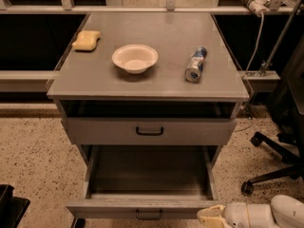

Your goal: Place redbull can into middle drawer

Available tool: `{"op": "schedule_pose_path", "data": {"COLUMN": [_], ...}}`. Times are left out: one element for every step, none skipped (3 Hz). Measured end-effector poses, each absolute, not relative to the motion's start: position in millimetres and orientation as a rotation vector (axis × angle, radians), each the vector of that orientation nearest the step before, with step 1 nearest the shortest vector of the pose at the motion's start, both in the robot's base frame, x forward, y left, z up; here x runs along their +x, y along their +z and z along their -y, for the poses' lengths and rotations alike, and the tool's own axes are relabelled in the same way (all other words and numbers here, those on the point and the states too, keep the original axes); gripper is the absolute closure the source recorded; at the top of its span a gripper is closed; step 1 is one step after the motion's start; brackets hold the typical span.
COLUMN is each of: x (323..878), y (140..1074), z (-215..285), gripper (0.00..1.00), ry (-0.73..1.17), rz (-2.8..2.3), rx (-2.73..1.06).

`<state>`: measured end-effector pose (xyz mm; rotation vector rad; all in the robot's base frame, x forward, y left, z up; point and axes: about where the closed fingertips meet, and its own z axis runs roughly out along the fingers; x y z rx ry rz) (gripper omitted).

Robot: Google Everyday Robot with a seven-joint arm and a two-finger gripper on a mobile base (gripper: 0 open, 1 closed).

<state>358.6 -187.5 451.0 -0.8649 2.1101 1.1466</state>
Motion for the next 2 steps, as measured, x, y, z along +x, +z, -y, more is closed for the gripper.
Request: {"op": "schedule_pose_path", "data": {"x": [375.5,379.5], "y": [432.8,428.1], "z": [179.1,178.1], "gripper": [1.0,1.0], "ry": [1.169,1.17], "rz": [-2.096,-2.097], "rx": [-0.857,-0.851]}}
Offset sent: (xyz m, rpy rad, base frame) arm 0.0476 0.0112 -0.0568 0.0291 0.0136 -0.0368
